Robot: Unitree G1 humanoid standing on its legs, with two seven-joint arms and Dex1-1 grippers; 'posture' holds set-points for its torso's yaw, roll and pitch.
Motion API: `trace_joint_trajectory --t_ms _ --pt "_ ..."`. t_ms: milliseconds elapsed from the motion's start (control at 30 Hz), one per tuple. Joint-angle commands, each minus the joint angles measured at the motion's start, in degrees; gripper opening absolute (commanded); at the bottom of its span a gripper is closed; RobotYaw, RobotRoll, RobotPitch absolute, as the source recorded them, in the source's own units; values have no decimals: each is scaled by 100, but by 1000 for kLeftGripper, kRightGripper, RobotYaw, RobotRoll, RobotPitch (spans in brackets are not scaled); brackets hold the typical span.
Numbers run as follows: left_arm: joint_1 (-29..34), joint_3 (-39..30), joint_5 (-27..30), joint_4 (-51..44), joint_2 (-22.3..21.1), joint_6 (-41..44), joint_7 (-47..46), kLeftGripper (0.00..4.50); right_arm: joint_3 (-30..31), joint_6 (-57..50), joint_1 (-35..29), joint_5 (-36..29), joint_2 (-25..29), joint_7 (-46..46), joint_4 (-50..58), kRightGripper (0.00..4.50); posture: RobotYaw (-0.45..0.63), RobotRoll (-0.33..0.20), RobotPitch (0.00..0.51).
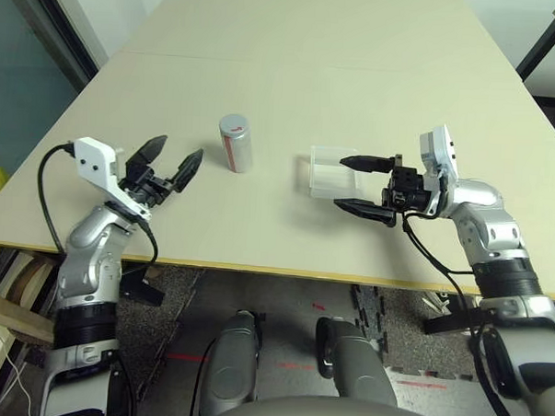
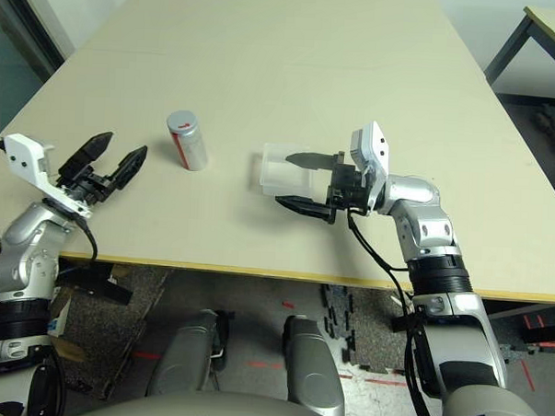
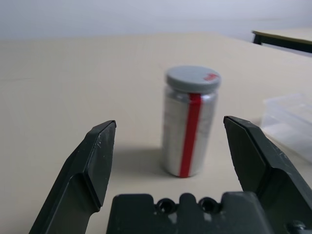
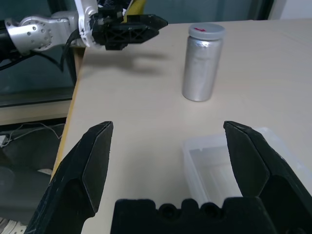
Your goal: Pour the medicine from the bottle into the box.
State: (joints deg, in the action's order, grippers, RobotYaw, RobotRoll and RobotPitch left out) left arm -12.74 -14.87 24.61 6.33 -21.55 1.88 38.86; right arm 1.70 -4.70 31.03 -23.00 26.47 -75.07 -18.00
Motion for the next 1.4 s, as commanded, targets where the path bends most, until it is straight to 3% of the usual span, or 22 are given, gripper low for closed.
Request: trace_joint_trajectory --t_ms 33,367,1400 --pt "-131 124 -187 364 69 -220 -54 4438 -19 61 32 51 59 29 -3 4500 19 0 132" --pt "-695 392 -544 1429 117 -803 37 4438 -43 37 -40 70 122 170 128 4500 -24 0 127" --pt "-2034 675 -1127 3394 401 -1584 -226 4438 -80 -36 -448 32 296 596 703 4500 -115 0 110"
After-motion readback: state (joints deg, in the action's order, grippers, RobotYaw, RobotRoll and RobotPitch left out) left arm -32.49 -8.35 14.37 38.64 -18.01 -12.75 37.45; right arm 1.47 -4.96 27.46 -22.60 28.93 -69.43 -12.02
